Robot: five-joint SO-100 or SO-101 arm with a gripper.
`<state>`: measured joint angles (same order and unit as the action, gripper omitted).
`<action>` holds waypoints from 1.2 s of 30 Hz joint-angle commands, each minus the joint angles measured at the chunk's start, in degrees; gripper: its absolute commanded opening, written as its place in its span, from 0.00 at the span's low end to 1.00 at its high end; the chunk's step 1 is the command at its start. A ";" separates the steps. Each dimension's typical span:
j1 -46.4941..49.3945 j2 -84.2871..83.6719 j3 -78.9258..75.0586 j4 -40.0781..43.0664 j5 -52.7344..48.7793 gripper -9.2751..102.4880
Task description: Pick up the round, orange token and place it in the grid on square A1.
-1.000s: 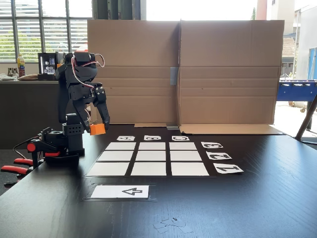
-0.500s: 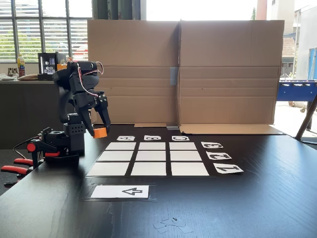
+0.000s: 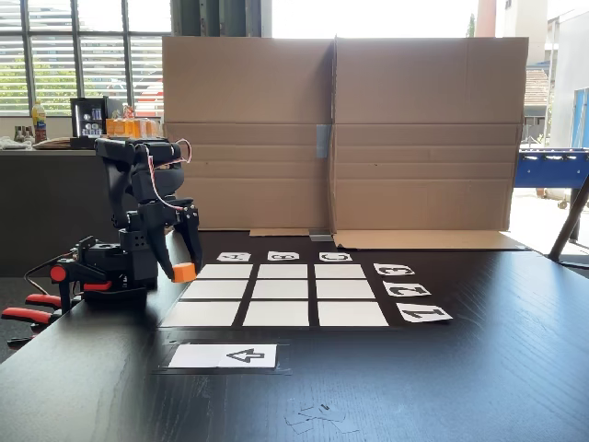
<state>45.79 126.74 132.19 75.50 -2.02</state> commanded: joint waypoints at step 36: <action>-7.12 -17.23 4.48 -16.79 0.26 0.08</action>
<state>39.20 109.78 136.85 59.41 -2.02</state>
